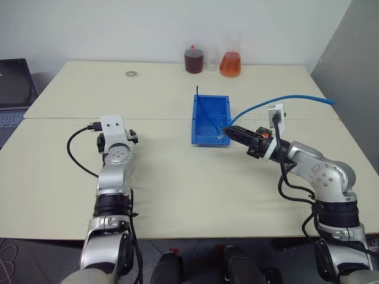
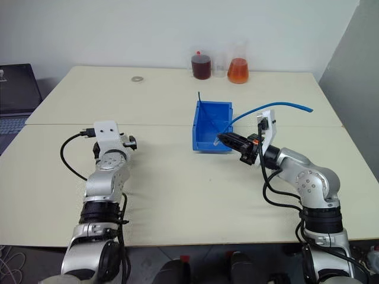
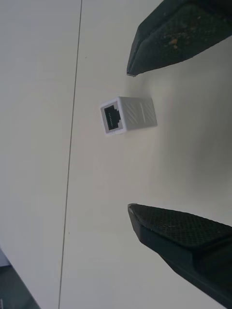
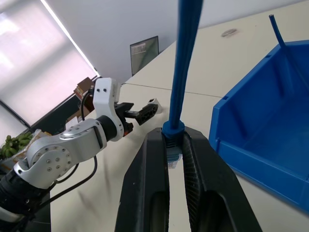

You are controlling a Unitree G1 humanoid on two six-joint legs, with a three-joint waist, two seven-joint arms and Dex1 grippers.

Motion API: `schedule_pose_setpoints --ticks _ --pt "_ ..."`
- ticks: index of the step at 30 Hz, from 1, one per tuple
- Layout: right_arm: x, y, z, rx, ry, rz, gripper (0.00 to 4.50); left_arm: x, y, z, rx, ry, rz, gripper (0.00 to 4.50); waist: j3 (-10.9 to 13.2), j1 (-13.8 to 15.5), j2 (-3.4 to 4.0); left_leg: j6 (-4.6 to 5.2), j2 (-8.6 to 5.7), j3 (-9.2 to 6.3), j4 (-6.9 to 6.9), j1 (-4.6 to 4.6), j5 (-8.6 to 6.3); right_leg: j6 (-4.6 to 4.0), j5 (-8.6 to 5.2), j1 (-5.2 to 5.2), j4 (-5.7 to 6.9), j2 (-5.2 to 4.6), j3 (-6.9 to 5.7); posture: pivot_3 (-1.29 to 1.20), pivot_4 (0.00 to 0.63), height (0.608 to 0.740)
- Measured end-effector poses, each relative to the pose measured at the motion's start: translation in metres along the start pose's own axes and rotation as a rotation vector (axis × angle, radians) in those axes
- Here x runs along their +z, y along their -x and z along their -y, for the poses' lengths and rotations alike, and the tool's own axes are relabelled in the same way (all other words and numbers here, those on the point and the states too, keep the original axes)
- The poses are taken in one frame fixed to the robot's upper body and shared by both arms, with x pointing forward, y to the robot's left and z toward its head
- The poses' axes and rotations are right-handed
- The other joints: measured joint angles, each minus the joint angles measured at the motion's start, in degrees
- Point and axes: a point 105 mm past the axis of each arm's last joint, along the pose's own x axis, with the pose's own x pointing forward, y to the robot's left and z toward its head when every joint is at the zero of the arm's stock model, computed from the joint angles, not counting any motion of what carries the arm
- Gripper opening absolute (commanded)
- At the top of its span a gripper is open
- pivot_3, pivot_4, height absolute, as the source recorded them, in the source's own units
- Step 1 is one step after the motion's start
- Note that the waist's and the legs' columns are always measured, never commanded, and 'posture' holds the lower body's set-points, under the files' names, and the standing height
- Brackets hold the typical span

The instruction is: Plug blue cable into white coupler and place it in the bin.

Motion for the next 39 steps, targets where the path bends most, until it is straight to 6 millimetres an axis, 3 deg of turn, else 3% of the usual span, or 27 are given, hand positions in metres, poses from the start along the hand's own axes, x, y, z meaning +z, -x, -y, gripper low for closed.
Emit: schedule_pose_setpoints --ticks 7,15,24,26,31,35,37,39 --pt "0.001 0.009 0.002 -0.037 0.006 0.007 0.16 -0.006 -0.016 0.01 -0.035 0.036 -0.023 4.47 0.0 0.03 0.0 0.0 -0.02 -0.15 0.0 -0.07 0.0 -0.02 0.01 0.0 0.03 -0.08 -0.23 0.0 0.15 0.74" --pt "0.001 0.011 0.0 -0.043 0.009 0.001 0.16 -0.008 -0.019 0.011 -0.036 0.049 -0.014 2.99 0.0 0.02 0.0 -0.03 -0.01 -0.48 0.0 -0.13 0.02 -0.08 0.04 0.03 0.09 -0.11 -0.63 0.0 0.15 0.74" --pt "-0.004 0.013 0.001 -0.046 -0.013 0.0 0.16 -0.006 -0.022 0.009 -0.039 0.047 -0.007 1.03 0.0 0.04 0.0 -0.04 -0.02 -0.54 0.01 -0.13 0.03 -0.08 0.04 0.07 0.1 -0.14 -0.71 0.0 0.15 0.74" --pt "-0.004 0.013 0.001 -0.045 -0.015 0.0 0.16 -0.006 -0.022 0.008 -0.037 0.045 -0.006 0.8 0.0 0.04 0.0 -0.04 -0.02 -0.55 0.01 -0.12 0.03 -0.09 0.04 0.07 0.11 -0.14 -0.72 0.0 0.15 0.74" --pt "-0.006 0.013 0.001 -0.046 -0.021 -0.001 0.16 -0.005 -0.022 0.005 -0.051 0.033 0.0 0.79 0.0 0.04 0.0 -0.05 -0.03 -0.55 0.01 -0.12 0.03 -0.09 0.05 0.07 0.12 -0.14 -0.73 0.0 0.15 0.74" --pt "-0.005 0.011 -0.001 -0.034 -0.005 -0.014 0.16 -0.002 -0.012 0.016 -0.257 -0.085 0.048 0.79 0.0 -0.19 0.01 -0.07 -0.02 -0.5 -0.01 -0.12 0.04 -0.11 0.04 0.04 0.15 -0.14 -0.7 0.0 0.15 0.74" --pt "-0.001 0.013 -0.002 -0.03 0.025 -0.028 0.16 -0.001 0.006 0.028 -0.467 -0.195 0.087 0.79 0.0 -0.23 0.01 -0.13 -0.02 -0.55 -0.03 -0.09 0.08 -0.19 -0.01 0.05 0.2 -0.16 -0.74 0.0 0.15 0.74" --pt "0.005 0.012 -0.007 0.001 0.078 -0.05 0.16 -0.006 0.036 0.036 -0.74 -0.317 0.103 0.79 0.01 -0.66 0.04 -0.23 0.0 -0.53 -0.09 -0.09 0.13 -0.38 0.0 0.0 0.26 -0.13 -0.73 0.0 0.15 0.74"
